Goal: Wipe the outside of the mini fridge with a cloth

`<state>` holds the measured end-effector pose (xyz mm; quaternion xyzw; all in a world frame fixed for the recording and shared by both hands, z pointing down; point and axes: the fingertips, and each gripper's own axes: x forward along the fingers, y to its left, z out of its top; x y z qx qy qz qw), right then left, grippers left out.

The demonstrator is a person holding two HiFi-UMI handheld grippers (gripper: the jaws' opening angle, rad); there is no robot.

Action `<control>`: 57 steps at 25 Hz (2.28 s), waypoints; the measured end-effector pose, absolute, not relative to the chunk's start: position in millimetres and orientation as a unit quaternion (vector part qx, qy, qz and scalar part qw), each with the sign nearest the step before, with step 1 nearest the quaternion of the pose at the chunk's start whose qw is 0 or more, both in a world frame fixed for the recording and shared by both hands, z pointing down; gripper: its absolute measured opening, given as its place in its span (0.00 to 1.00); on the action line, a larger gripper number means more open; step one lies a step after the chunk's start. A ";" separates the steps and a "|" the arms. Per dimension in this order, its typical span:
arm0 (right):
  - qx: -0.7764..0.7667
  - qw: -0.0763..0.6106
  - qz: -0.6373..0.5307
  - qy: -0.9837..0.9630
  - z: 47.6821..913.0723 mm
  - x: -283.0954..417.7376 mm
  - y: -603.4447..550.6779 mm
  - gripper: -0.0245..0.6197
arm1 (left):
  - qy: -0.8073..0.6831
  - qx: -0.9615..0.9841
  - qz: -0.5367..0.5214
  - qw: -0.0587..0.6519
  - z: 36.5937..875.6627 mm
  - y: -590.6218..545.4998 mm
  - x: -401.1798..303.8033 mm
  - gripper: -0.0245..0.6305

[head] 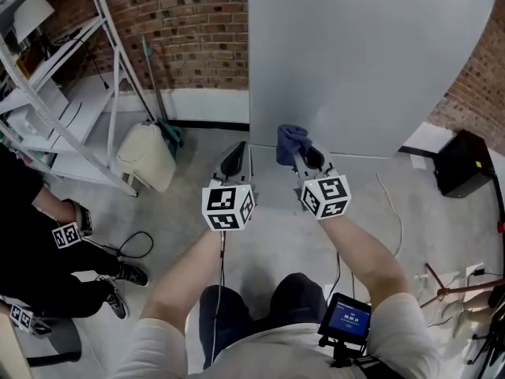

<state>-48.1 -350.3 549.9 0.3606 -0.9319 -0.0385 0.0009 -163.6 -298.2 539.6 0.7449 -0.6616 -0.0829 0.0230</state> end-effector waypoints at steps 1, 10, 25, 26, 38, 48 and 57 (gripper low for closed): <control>0.356 -0.002 -0.040 -0.934 570.4 -52.8 -352.7 0.13 | -0.663 0.743 -0.085 0.020 560.5 -301.2 -164.6 0.04; 0.350 -0.027 -0.061 -0.935 695.1 -86.6 -370.9 0.13 | -0.672 0.735 -0.089 -0.019 685.8 -318.4 -178.3 0.04; 0.374 -0.021 -0.066 -0.925 719.5 -119.1 -396.3 0.13 | -0.681 0.727 -0.086 -0.033 710.5 -308.3 -191.7 0.04; 0.376 -0.021 -0.067 -0.924 719.9 -118.2 -397.7 0.13 | -0.681 0.727 -0.087 -0.033 711.1 -308.5 -192.0 0.04; 0.400 -0.021 -0.085 -0.912 721.4 -52.1 -405.5 0.13 | -0.659 0.747 -0.085 -0.015 731.2 -335.4 -145.9 0.04; 0.480 -0.019 -0.081 -0.874 726.1 85.8 -430.4 0.13 | -0.602 0.794 -0.081 0.002 741.3 -368.0 -54.4 0.04; 0.539 -0.024 -0.075 -0.839 730.9 188.2 -457.1 0.13 | -0.570 0.818 -0.077 0.006 748.7 -386.1 7.0 0.04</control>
